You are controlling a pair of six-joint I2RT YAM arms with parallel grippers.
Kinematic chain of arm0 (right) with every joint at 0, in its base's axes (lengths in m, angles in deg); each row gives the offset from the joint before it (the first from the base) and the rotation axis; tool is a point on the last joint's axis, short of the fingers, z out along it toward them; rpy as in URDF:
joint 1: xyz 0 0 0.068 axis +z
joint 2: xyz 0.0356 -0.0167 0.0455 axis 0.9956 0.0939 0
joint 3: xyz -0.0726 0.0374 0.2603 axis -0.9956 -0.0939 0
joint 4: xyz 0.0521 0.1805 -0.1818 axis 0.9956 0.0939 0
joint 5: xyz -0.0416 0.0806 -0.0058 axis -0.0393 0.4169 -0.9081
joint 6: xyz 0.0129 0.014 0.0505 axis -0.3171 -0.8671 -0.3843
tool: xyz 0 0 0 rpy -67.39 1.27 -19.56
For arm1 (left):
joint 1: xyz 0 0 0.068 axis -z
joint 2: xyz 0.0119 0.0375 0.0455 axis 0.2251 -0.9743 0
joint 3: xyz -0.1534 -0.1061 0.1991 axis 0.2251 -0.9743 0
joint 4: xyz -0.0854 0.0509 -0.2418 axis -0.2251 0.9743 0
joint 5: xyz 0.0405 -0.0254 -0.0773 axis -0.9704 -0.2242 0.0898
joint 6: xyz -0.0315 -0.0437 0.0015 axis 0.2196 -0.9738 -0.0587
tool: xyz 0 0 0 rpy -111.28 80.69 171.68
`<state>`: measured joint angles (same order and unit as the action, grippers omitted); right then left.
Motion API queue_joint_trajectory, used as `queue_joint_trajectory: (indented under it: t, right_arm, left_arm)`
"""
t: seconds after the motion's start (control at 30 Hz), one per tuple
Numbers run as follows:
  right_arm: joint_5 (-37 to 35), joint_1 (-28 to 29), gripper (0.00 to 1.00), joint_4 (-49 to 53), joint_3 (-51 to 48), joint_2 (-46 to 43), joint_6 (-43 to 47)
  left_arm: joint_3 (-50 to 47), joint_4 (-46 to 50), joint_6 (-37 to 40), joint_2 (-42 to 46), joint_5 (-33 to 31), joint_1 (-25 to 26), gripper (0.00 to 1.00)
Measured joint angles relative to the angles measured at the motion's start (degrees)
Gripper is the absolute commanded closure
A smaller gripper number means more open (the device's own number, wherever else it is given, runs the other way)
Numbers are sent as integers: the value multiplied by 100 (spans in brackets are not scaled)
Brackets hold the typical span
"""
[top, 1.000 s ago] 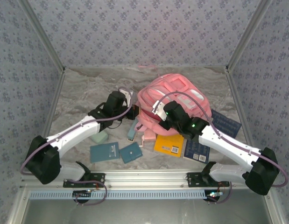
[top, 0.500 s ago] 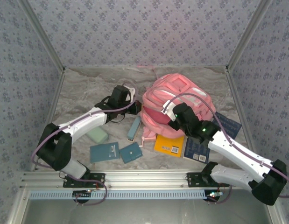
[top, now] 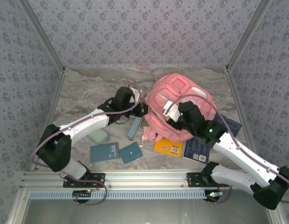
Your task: Pack the student bag
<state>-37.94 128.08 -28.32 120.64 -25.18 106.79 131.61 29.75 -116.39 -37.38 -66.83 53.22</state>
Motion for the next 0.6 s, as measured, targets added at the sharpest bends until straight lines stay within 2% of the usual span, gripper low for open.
queue_joint_trajectory:
  t: [0.2, 0.4, 0.5, 0.57, 0.6]
  right_arm:
    - [529, 0, 37, 129, 437, 522, 22]
    - [804, -11, 45, 251, 476, 1150, 7]
    - [901, -50, 61, 280, 533, 1384, -31]
    - [951, -83, 76, 280, 566, 1486, -63]
    - [977, -96, 89, 278, 575, 1519, -74]
  left_arm:
    - [-61, -72, -68, 273, 39, 295, 100]
    - [-188, -101, -107, 306, 39, 389, 100]
    - [-212, -101, -127, 306, 37, 407, 100]
    - [-219, -103, -127, 313, 33, 413, 100]
    - [-223, -107, -125, 321, 31, 413, 100]
